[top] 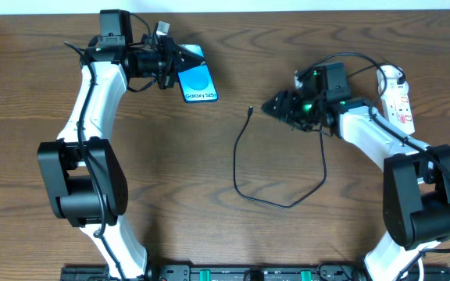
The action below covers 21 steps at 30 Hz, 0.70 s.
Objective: Plug charger to phone and switch on socket
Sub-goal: 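Release the phone from the right gripper, keep it held upright in left, then move the right gripper down and grasp the black USB-C cable plug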
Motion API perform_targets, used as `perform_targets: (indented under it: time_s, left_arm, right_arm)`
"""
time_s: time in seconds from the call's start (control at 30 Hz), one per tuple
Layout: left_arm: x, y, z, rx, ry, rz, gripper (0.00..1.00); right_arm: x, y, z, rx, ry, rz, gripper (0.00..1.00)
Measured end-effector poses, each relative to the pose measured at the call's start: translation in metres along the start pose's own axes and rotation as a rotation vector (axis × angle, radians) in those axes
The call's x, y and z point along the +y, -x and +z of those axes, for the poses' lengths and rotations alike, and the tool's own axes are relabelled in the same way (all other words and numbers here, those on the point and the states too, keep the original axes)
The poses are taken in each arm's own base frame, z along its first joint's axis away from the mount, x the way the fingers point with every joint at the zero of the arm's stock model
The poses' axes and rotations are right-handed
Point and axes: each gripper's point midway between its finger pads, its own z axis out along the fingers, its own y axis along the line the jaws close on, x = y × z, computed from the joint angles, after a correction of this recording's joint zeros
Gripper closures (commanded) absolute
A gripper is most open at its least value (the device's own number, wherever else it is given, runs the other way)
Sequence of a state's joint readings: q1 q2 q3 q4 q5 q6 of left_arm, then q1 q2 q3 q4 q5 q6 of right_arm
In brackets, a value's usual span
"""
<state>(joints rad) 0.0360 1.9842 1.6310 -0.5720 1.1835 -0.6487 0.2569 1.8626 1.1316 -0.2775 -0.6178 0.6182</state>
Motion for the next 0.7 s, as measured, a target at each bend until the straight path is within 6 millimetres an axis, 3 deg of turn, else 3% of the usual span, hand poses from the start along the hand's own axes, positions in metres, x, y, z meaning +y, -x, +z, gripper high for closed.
perform_targets:
  time_s: [0.13, 0.33, 0.53, 0.6, 0.7]
  left_arm:
    - [-0.002, 0.001, -0.006, 0.004, -0.024, -0.001, 0.92]
    - [0.002, 0.013, -0.026, -0.032, -0.045, -0.018, 0.93]
    - [0.007, 0.025, -0.049, -0.076, -0.064, -0.037, 0.93]
    - [0.008, 0.028, -0.056, -0.089, -0.069, -0.043, 0.92]
    - [0.011, 0.032, -0.063, -0.104, -0.071, -0.049, 0.93]
  right_arm:
    - [0.011, -0.007, -0.005, 0.050, -0.086, -0.036, 0.36]
    - [0.056, 0.016, -0.024, -0.012, -0.181, -0.166, 0.38]
    - [0.088, 0.020, -0.028, -0.058, -0.222, -0.249, 0.44]
    - [0.094, 0.020, -0.024, -0.065, -0.230, -0.254, 0.48]
    - [0.083, 0.014, -0.006, -0.040, -0.273, -0.215, 0.55]
